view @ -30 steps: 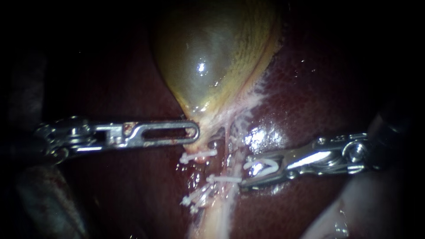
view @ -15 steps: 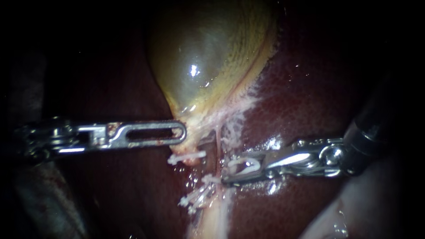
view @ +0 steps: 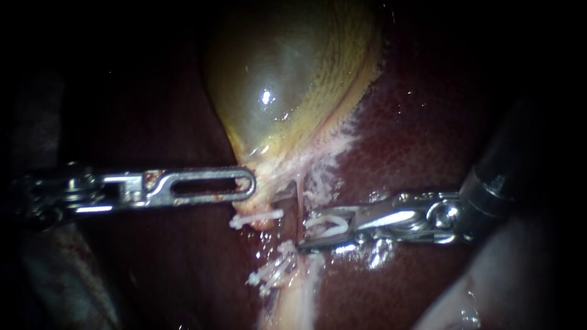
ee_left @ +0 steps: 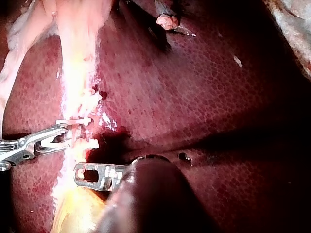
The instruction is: Clipping second clip right tube
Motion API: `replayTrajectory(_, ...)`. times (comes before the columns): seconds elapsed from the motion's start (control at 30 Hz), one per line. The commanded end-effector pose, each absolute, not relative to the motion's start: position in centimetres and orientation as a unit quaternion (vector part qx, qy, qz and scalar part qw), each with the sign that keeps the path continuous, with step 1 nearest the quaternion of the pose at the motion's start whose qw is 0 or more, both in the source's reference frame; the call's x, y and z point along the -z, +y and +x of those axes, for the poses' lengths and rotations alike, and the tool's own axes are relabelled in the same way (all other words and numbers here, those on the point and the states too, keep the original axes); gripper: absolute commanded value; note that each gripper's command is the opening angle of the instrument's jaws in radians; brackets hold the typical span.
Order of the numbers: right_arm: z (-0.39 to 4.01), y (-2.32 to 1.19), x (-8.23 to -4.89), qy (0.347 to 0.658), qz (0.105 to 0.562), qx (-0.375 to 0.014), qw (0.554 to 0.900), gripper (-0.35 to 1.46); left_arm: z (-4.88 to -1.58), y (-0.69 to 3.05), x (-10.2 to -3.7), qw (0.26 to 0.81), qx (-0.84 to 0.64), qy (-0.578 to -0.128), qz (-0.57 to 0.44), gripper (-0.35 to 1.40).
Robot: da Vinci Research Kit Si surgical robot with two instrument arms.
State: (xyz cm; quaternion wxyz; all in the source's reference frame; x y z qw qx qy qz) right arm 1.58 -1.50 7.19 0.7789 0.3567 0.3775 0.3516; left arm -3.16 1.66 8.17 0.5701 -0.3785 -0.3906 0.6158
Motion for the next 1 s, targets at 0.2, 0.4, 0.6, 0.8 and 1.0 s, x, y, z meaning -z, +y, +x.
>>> replayTrajectory(0.2, 1.65, -1.57, -7.28, 0.378, 0.355, -0.354, 0.778, 0.44, -3.16, 1.66, -8.16, 0.570, -0.616, -0.391, -0.378, -0.35)
replayTrajectory(0.4, 1.74, -1.63, -7.35, 0.376, 0.355, -0.362, 0.776, 0.43, -3.16, 1.66, -8.16, 0.570, -0.616, -0.391, -0.378, -0.35)
replayTrajectory(0.6, 1.83, -1.64, -7.37, 0.374, 0.356, -0.371, 0.772, 0.41, -3.16, 1.66, -8.15, 0.570, -0.616, -0.391, -0.378, -0.35)
replayTrajectory(0.8, 1.87, -1.66, -7.43, 0.371, 0.357, -0.378, 0.769, 0.39, -3.16, 1.66, -8.15, 0.570, -0.616, -0.391, -0.378, -0.35)
replayTrajectory(1.0, 1.88, -1.67, -7.46, 0.369, 0.359, -0.385, 0.766, 0.36, -3.16, 1.66, -8.14, 0.571, -0.616, -0.391, -0.378, -0.35)
